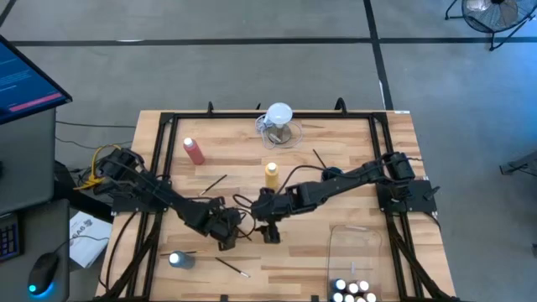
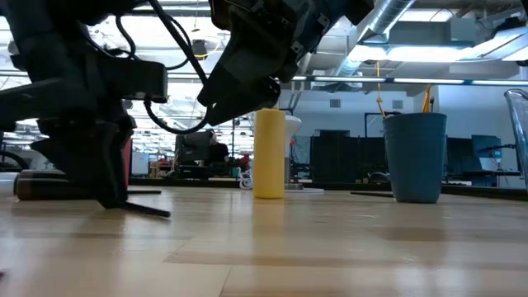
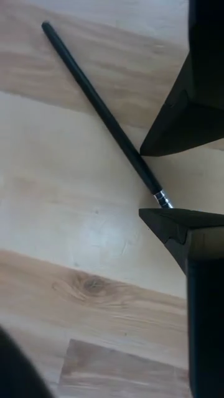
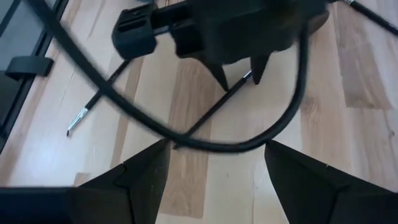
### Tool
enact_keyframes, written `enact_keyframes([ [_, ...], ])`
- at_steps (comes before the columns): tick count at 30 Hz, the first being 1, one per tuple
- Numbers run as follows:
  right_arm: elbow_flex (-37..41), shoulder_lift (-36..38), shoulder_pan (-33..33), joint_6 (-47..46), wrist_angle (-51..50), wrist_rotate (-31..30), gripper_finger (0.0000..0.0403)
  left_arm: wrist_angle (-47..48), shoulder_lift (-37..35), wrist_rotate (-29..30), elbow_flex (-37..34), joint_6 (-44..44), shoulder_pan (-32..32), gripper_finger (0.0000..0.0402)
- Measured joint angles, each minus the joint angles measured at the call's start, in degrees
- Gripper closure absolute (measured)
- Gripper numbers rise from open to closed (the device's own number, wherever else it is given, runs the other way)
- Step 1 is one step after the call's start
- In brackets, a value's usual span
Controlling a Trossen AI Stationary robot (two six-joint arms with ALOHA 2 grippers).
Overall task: Pick & Place Paint Supplies
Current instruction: Put the black silver paintbrush into the blue cup
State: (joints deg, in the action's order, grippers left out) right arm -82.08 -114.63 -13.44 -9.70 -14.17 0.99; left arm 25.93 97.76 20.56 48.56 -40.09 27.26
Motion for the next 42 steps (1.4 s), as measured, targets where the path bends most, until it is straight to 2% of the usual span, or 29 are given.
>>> enact_keyframes([
  [7,0.0,-0.1,-0.9,0.5,-2.5,-0.2,0.0148,-5.1,-0.2,0.2,-2.1,-5.3,-1.4,0.0275],
  [11,0.2,-2.7,-1.4,2.8,-3.4,-1.2,0.0148,-7.4,0.0,2.7,-2.3,-5.4,-1.0,0.0275],
  [13,-0.7,-6.0,-1.5,4.7,0.6,-1.4,0.0148,-8.2,0.1,3.7,-2.4,-5.3,-1.0,0.0275],
  [15,-0.1,-7.4,-1.5,5.5,-1.3,-1.5,0.0148,-8.8,0.1,4.6,-2.5,-5.3,-1.3,0.0275],
  [17,-2.0,-10.4,-1.3,4.5,0.8,-1.4,0.0148,-9.3,0.0,4.5,-2.8,-5.4,-1.5,0.0275],
  [22,-5.9,-12.7,0.3,1.8,-2.8,-1.2,0.0148,-10.4,0.0,3.9,-3.5,-6.0,-1.8,0.0275],
  [29,-7.4,-13.3,1.0,0.1,-6.5,-3.5,0.0152,-11.2,-0.2,3.9,-4.1,-6.4,-0.9,0.0275],
  [35,-7.3,-13.3,1.0,0.1,-7.5,-4.5,0.0196,-11.2,-0.9,3.4,-4.5,-5.2,0.3,0.0275],
  [42,-7.4,-13.2,1.1,0.2,-9.2,-4.6,0.0298,-10.9,-7.4,-0.7,-8.8,-4.1,0.4,0.0275],
])
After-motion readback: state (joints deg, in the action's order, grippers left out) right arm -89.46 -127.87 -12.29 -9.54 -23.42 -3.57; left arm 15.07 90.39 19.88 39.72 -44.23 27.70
